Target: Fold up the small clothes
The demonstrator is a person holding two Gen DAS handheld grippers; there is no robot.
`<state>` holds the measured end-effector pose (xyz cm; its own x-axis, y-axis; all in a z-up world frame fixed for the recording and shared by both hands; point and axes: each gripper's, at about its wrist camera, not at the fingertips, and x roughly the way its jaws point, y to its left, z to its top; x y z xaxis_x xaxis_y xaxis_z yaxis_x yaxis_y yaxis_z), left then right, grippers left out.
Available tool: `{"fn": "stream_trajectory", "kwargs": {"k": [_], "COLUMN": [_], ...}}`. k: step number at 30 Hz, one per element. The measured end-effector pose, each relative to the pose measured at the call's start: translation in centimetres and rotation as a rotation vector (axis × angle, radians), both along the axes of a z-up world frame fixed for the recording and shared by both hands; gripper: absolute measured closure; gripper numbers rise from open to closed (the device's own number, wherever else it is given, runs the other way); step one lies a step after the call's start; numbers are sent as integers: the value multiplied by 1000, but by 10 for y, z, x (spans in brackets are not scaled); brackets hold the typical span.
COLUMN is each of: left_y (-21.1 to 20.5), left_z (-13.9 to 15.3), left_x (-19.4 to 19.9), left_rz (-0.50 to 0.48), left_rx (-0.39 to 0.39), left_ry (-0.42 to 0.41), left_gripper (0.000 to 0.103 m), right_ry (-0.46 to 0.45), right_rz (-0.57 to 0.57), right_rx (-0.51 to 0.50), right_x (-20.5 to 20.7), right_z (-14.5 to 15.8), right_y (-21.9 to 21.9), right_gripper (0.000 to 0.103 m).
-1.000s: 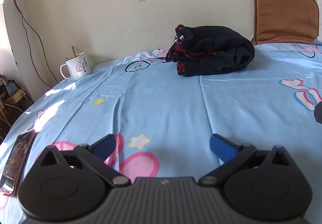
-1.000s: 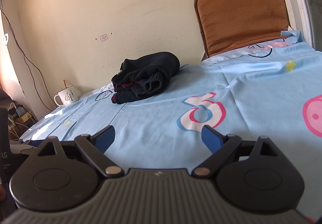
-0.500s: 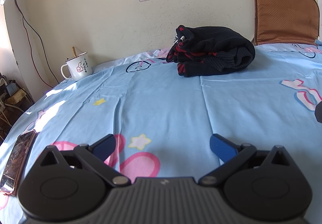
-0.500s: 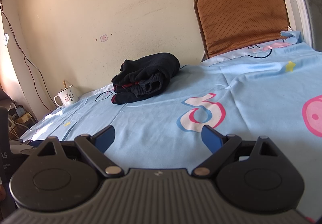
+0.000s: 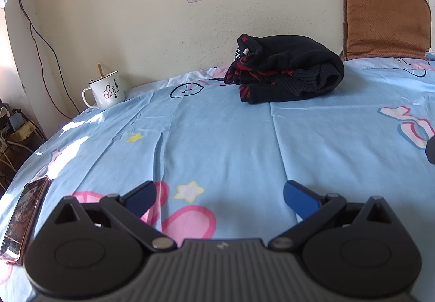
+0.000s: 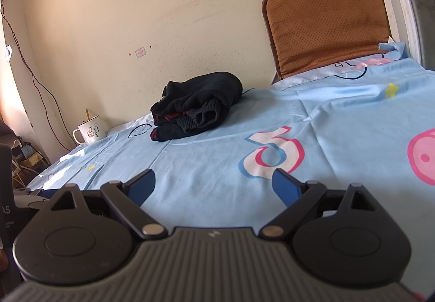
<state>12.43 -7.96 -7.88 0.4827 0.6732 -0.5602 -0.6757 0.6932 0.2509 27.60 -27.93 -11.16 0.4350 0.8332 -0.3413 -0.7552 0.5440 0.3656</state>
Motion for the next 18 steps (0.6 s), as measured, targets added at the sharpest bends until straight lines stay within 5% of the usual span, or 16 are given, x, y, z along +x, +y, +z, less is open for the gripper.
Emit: {"fn": "stream_trajectory", "kwargs": {"k": [18], "left_y": [2], "left_z": [2], "left_x": [0], "left_rz": [9], "left_rx": [-26], "left_ry": [-11], "left_gripper": [0], "right_ry": [0], "right_rz": [2], "right_rx": [0], "right_x": [1], "right_z": [0], "right_y": [0], "right_gripper": [8]}}
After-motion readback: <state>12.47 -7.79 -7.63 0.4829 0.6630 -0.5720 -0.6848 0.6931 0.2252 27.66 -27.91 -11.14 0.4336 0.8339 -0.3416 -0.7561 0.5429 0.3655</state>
